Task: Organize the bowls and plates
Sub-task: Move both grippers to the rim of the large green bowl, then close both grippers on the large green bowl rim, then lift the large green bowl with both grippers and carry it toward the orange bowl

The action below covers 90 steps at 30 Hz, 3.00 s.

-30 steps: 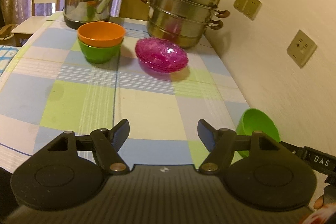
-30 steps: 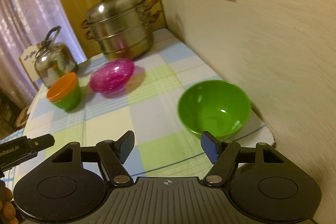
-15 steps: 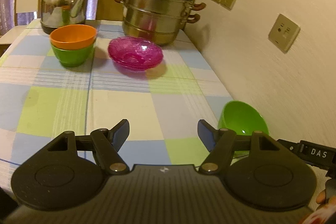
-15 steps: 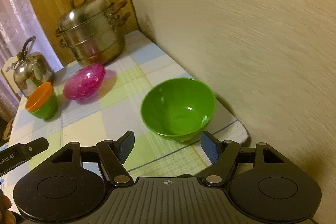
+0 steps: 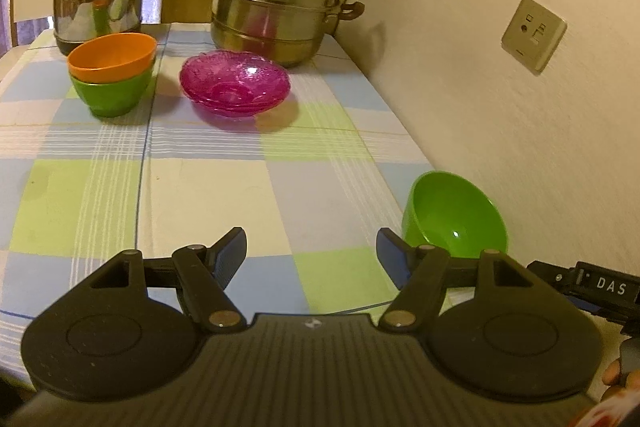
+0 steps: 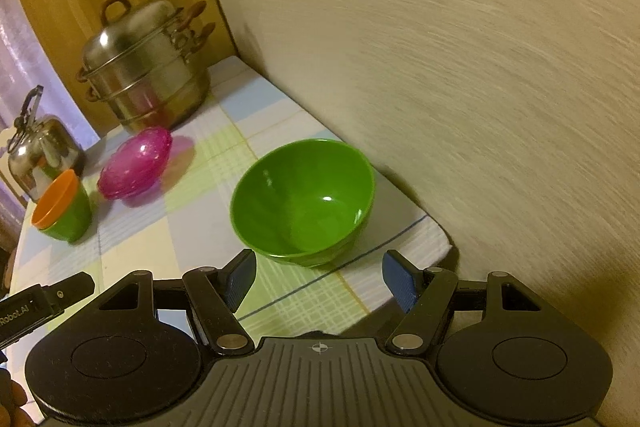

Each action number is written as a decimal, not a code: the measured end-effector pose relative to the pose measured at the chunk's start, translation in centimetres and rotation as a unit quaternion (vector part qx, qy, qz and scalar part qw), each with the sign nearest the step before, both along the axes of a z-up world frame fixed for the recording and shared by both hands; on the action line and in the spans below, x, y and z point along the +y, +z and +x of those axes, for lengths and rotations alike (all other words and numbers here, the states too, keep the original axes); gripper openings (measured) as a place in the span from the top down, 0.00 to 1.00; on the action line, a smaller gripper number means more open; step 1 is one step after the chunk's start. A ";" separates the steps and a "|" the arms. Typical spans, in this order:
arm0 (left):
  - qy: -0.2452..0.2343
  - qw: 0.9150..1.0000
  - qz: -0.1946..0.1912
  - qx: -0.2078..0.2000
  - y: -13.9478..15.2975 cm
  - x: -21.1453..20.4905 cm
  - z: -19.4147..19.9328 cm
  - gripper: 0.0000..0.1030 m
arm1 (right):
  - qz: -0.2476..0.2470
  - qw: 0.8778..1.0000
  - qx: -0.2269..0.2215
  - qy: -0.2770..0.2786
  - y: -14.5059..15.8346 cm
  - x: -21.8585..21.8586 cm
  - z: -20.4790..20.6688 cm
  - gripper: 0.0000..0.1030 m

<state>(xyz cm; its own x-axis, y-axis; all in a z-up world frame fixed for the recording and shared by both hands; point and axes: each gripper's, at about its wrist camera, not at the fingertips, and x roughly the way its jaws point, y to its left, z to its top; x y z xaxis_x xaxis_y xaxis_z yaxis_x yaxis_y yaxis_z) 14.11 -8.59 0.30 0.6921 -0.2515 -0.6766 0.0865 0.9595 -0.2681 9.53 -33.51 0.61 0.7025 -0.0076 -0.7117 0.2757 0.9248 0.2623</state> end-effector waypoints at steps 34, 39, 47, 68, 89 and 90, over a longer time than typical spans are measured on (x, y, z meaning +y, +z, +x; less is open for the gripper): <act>-0.111 0.991 0.004 0.069 -4.4 -9.2 10.0 0.22 | 0.008 0.999 0.020 -0.033 -4.0 -4.5 4.9 0.33; -0.122 0.990 0.005 0.077 -5.3 -10.4 11.7 0.35 | 0.009 0.999 0.026 -0.031 -4.8 -4.7 6.2 0.41; -0.144 0.985 0.004 0.092 -6.9 -11.6 13.3 0.52 | 0.008 0.999 0.039 -0.031 -5.7 -4.8 8.3 0.51; -0.170 0.980 0.003 0.105 -8.7 -12.8 14.6 0.87 | 0.030 0.997 0.067 -0.023 -7.8 -5.5 10.7 0.84; -0.131 0.988 -0.005 0.076 -4.8 -8.1 10.7 0.89 | 0.032 0.998 0.044 0.015 -4.6 -2.1 9.3 0.88; -0.125 0.990 -0.004 0.072 -4.4 -7.5 10.3 0.89 | 0.031 0.998 0.041 0.020 -4.2 -1.5 9.2 0.88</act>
